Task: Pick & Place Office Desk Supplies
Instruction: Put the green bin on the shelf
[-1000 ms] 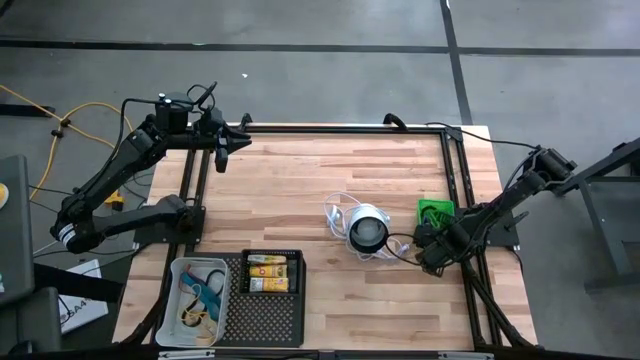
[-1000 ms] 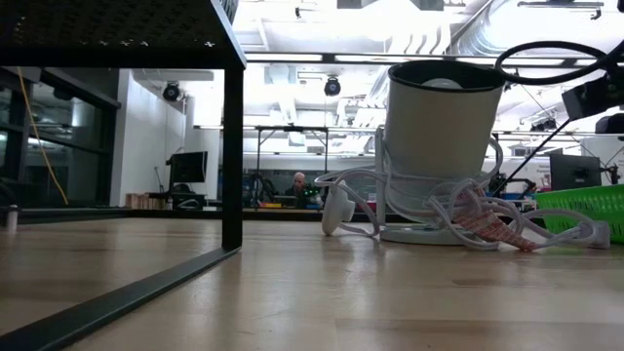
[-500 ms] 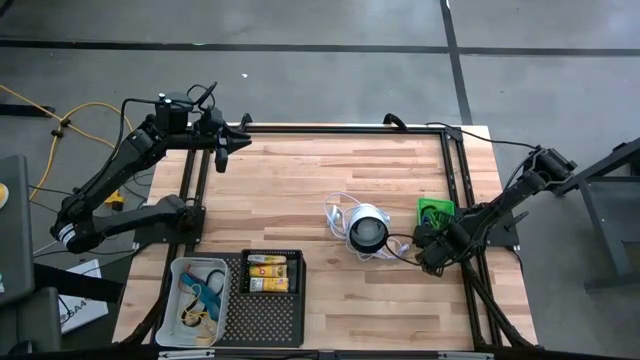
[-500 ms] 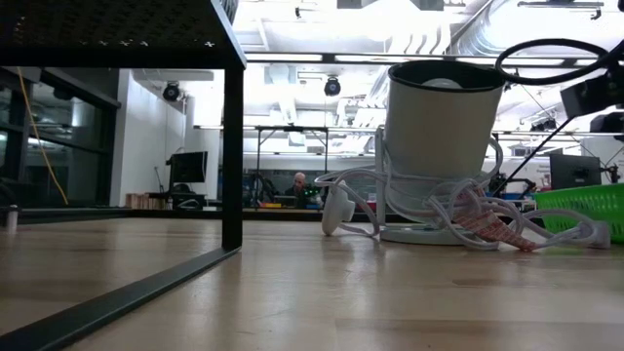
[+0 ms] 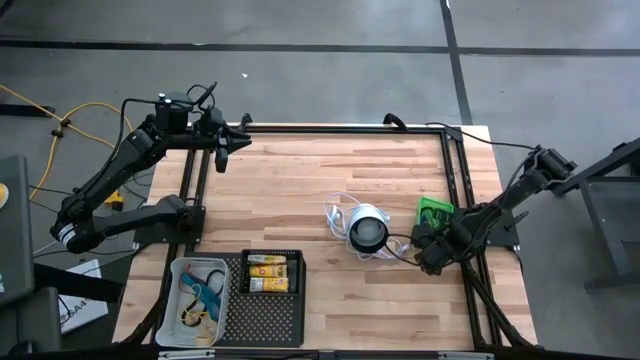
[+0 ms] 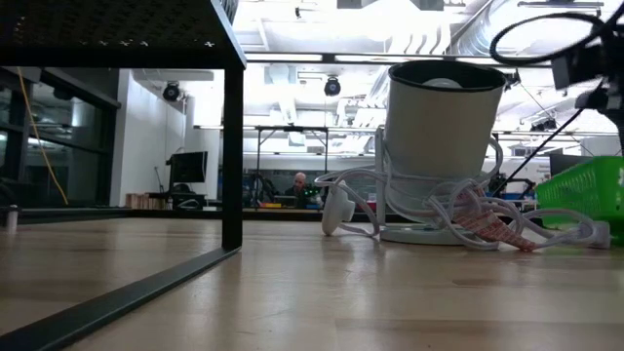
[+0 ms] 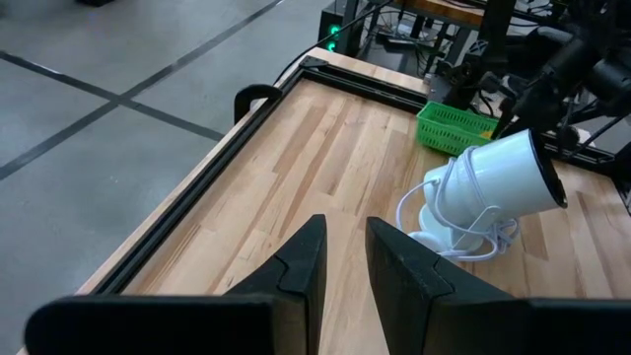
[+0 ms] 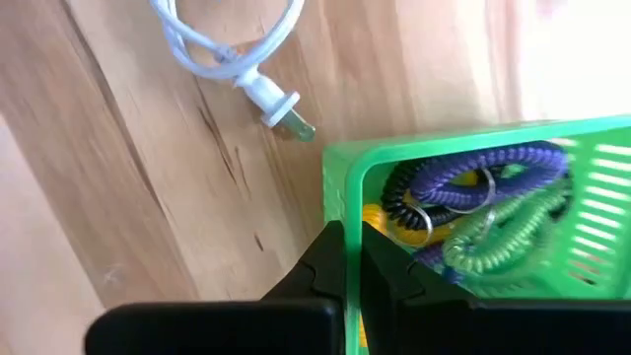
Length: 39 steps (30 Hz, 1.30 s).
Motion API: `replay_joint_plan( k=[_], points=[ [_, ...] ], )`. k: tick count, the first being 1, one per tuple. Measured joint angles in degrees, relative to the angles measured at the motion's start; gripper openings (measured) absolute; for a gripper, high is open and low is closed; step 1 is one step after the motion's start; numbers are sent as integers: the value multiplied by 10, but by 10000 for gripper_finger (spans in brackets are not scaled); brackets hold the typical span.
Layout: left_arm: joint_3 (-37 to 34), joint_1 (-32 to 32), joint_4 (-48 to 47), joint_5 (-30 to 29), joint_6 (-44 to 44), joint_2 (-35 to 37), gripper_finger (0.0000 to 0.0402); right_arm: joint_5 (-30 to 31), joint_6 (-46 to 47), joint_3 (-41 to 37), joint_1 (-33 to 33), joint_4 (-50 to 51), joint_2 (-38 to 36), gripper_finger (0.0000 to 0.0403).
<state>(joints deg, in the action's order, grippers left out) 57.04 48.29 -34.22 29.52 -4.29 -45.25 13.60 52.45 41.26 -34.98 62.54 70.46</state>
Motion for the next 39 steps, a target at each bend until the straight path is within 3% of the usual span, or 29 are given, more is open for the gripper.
replay_joint_plan(
  k=[15,24,29,39],
  points=[
    [0,0,0,0,0,0,69,25,-17,89,0,81,0,3],
    [0,0,0,0,0,0,69,-12,-17,124,0,87,14,3],
    [0,0,0,0,0,0,69,-43,-22,188,-22,96,58,3],
    [0,0,0,0,0,0,69,-95,-12,355,-104,129,215,3]
  ],
)
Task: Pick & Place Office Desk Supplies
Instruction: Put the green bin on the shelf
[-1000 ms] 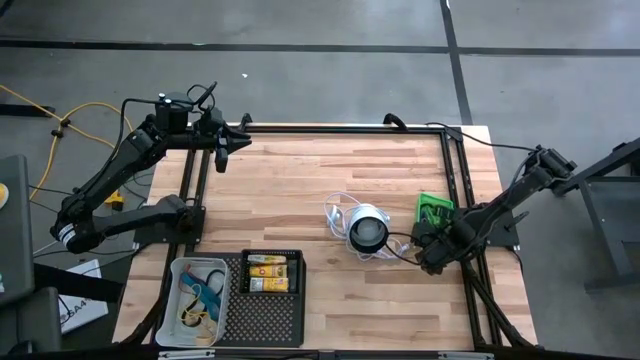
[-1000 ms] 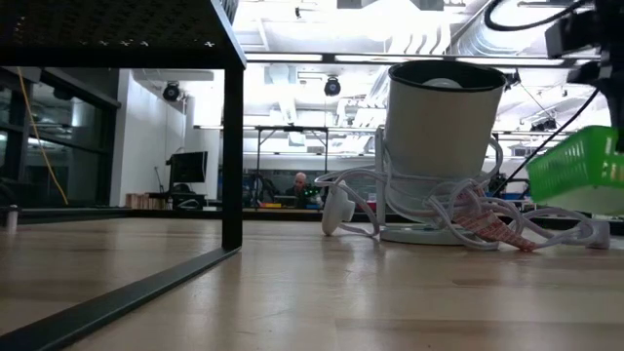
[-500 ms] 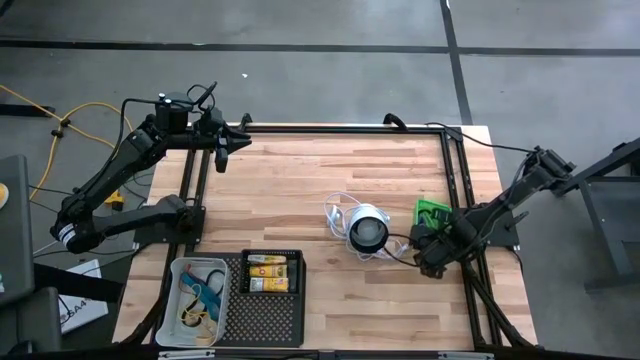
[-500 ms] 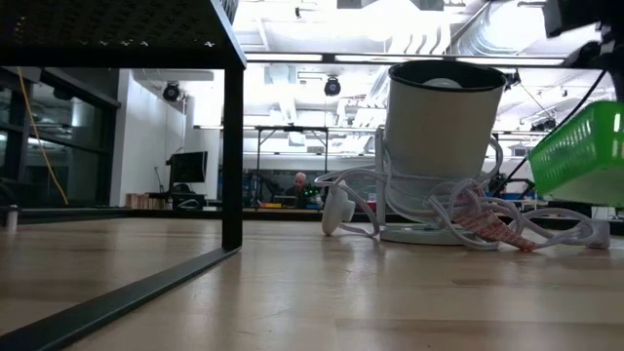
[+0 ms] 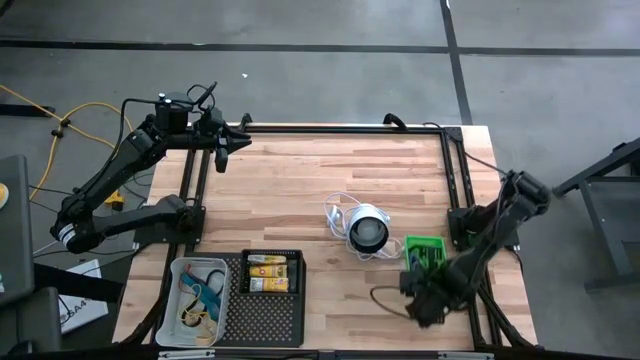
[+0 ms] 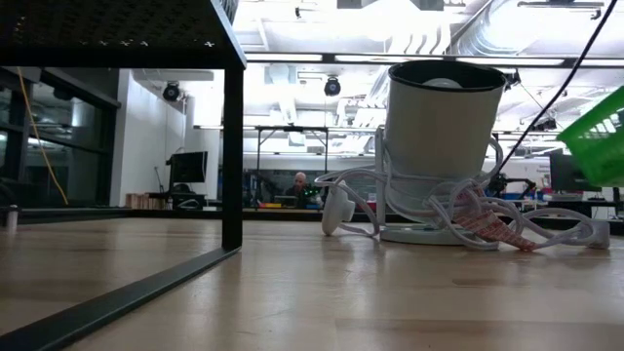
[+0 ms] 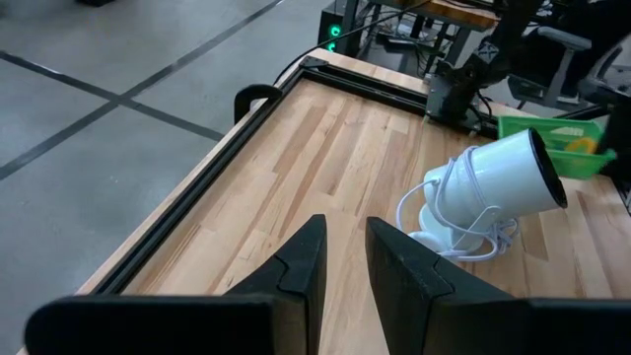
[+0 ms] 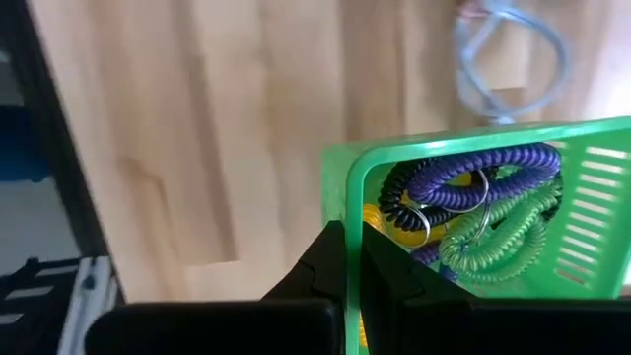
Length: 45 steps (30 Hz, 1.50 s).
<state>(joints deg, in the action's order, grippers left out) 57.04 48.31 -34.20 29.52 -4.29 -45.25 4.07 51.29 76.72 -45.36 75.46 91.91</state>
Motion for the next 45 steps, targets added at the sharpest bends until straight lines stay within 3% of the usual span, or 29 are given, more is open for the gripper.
replay_joint_plan(
  k=[10,16,23,38,42,45],
  points=[
    [0,0,0,0,0,0,69,-1,-10,117,-63,6,110,3],
    [0,0,0,0,0,0,69,0,-86,131,-78,-22,137,3],
    [0,0,0,0,0,0,69,24,-258,132,-73,-80,145,3],
    [0,0,0,0,0,0,69,3,-756,132,-63,-132,151,3],
    [0,0,0,0,0,0,69,8,-799,132,-57,-164,179,3],
    [0,0,0,0,0,0,69,54,-801,132,-51,-196,197,3]
  ],
)
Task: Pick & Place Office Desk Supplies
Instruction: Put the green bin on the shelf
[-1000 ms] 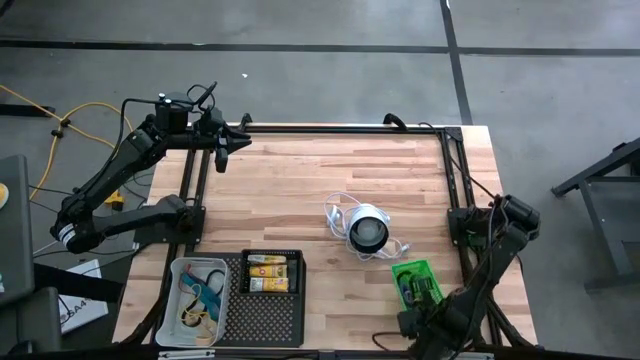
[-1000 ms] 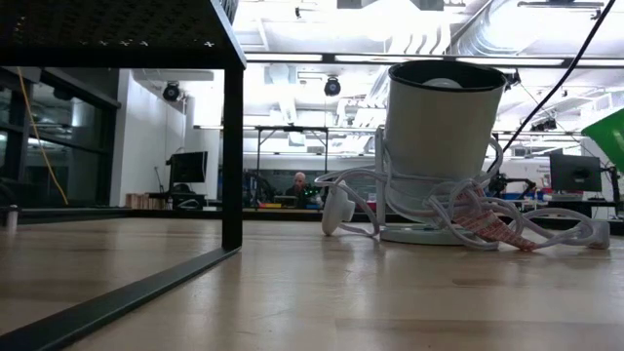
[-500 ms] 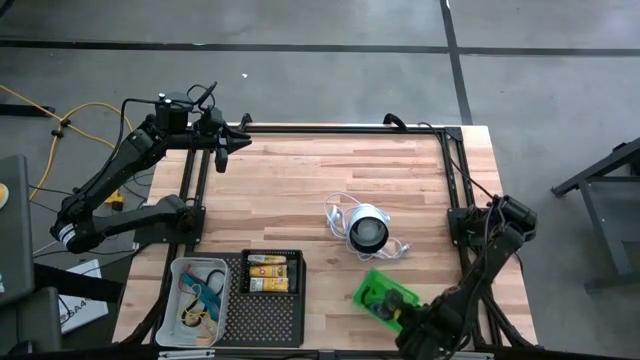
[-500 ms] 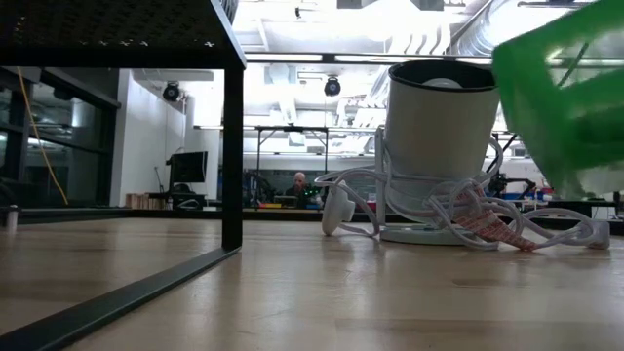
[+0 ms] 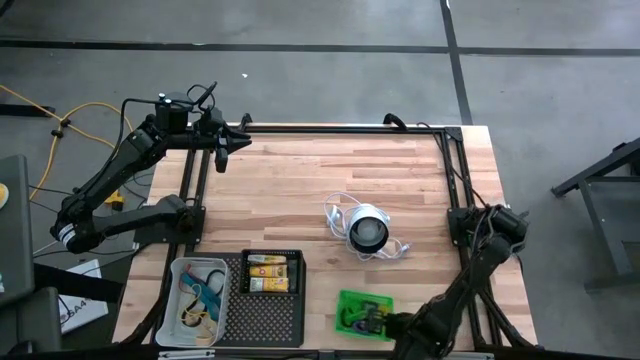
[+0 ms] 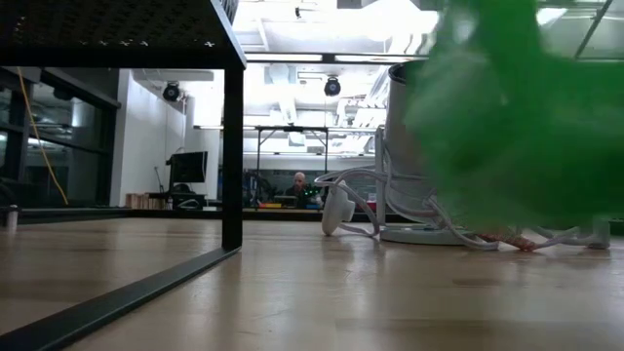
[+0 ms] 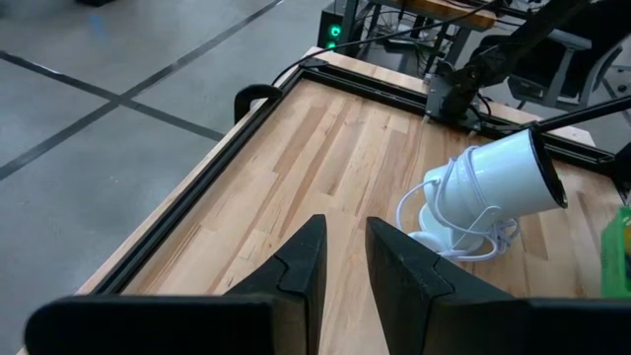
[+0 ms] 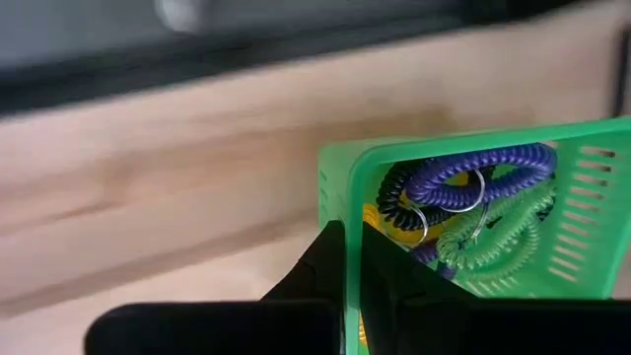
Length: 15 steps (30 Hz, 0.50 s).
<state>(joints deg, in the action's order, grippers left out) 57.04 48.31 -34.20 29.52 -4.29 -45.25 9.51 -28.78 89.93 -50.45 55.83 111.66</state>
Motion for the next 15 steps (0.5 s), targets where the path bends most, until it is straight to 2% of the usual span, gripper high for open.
replay_joint_plan(
  k=[3,9,15],
  points=[
    [0,0,0,0,0,0,69,42,-5,0,11,-24,8,3],
    [0,0,0,0,0,0,69,11,-16,0,44,-65,22,3],
    [0,0,0,0,0,0,69,27,-40,0,47,-65,23,3]
  ],
)
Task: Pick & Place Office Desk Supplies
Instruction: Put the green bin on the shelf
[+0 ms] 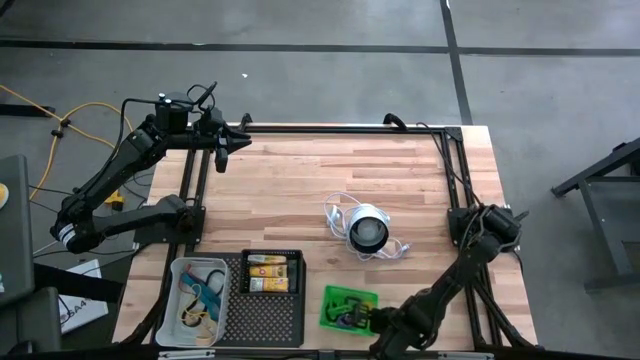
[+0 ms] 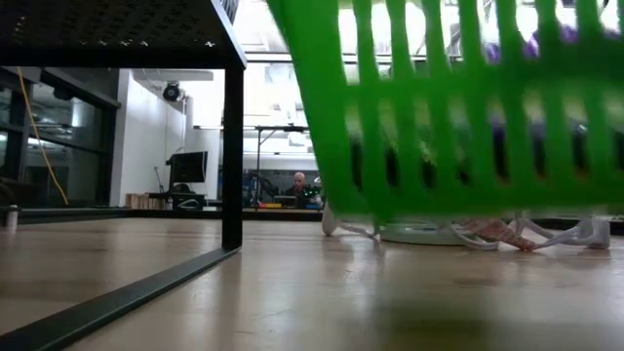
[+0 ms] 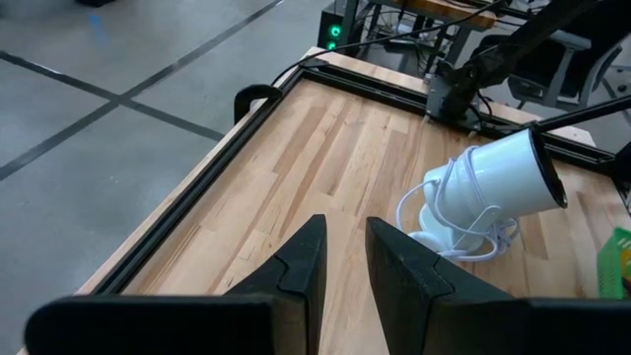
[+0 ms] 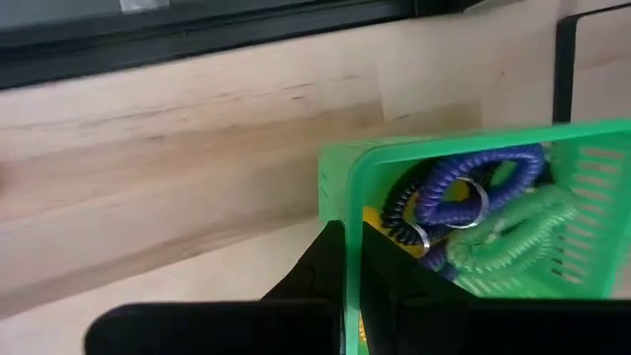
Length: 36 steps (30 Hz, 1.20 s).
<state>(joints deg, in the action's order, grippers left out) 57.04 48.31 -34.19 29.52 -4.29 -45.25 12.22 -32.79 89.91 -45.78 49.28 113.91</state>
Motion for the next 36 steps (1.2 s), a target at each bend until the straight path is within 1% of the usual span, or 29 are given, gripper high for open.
replay_joint_plan(
  k=[7,11,15,19,24,36],
  points=[
    [0,0,0,0,0,0,69,-16,-5,0,0,-8,-1,3],
    [0,0,0,0,0,0,69,-18,-5,0,-5,-6,-18,3],
    [0,0,0,0,0,0,69,-34,0,33,-8,38,-22,3],
    [0,0,1,0,0,0,69,-63,1,93,-7,81,-23,3],
    [0,0,2,0,0,0,69,-62,1,155,-6,129,-24,3],
    [0,0,2,0,0,0,69,-62,-9,162,-2,135,-24,3]
  ],
)
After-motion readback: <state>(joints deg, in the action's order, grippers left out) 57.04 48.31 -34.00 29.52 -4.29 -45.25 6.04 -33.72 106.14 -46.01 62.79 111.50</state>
